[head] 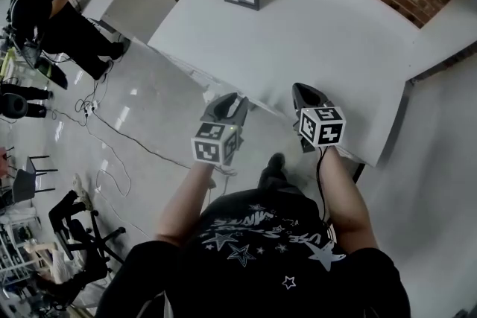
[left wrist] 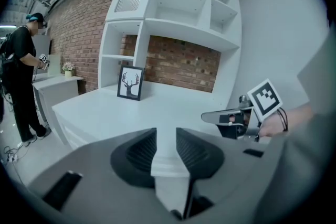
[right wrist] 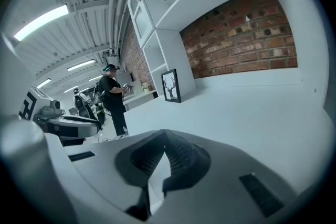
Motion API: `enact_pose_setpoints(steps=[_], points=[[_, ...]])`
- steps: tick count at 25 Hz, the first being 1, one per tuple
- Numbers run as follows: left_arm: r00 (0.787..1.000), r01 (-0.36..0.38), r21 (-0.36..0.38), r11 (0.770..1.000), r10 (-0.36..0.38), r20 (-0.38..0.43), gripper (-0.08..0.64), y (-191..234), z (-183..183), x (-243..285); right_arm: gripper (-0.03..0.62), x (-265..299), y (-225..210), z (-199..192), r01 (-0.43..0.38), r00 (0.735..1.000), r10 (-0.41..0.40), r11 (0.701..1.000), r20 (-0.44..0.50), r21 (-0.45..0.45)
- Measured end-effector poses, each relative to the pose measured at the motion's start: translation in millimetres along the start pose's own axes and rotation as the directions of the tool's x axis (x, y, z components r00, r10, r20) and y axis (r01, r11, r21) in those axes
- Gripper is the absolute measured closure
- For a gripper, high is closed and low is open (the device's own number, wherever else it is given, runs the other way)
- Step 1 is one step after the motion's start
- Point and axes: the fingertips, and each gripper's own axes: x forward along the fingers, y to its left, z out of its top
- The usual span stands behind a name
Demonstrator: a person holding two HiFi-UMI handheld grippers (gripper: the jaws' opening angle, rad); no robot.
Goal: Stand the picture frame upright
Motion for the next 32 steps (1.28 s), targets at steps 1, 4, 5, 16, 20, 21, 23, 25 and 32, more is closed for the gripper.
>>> enact_pose_setpoints(steps=[1, 4, 5, 16, 20, 21, 23, 25, 32], points=[[1.0, -0.006, -0.002, 1.0, 0.006, 0.001, 0.44, 0, -1, -9, 0.577, -4, 7, 0, -0.005, 1.0, 0.005, 1.0, 0.002, 0.004], [1.0, -0.016, 0.001, 1.0, 0.016, 0.001, 0.442, -1, -7, -33, 0.578, -15, 27, -2, -0.02, 1.0, 0.019, 1.0, 0.007, 0.017], [1.0, -0.017, 0.003, 1.0, 0.017, -0.001, 0.442, -4, -10, -41, 0.578, -20, 33, -5, -0.024, 1.0, 0.024, 1.0, 0.006, 0.019], [0.998, -0.034, -0.014, 0.999, 0.034, 0.047, 0.447, -30, -68, -133, 0.578, -77, 114, -58, -0.08, 0.996, 0.08, 0.997, 0.043, -0.004], [0.997, -0.043, -0.005, 0.999, 0.043, 0.063, 0.453, -37, -91, -176, 0.578, -110, 146, -78, -0.082, 0.995, 0.083, 0.996, 0.047, -0.017], [0.997, -0.046, -0.007, 0.999, 0.047, 0.066, 0.454, -38, -97, -187, 0.578, -119, 154, -83, -0.084, 0.995, 0.085, 0.996, 0.046, -0.022], [0.996, -0.052, -0.018, 0.998, 0.053, 0.072, 0.456, -39, -108, -205, 0.578, -133, 167, -95, -0.085, 0.996, 0.086, 0.996, 0.039, -0.033], [0.996, -0.052, -0.025, 0.998, 0.054, 0.072, 0.459, -40, -116, -221, 0.578, -143, 177, -102, -0.08, 0.996, 0.081, 0.996, 0.036, -0.034], [0.996, -0.033, -0.035, 0.999, 0.036, 0.076, 0.496, -44, -131, -272, 0.578, -172, 222, -115, -0.078, 0.996, 0.079, 0.996, 0.028, -0.046]])
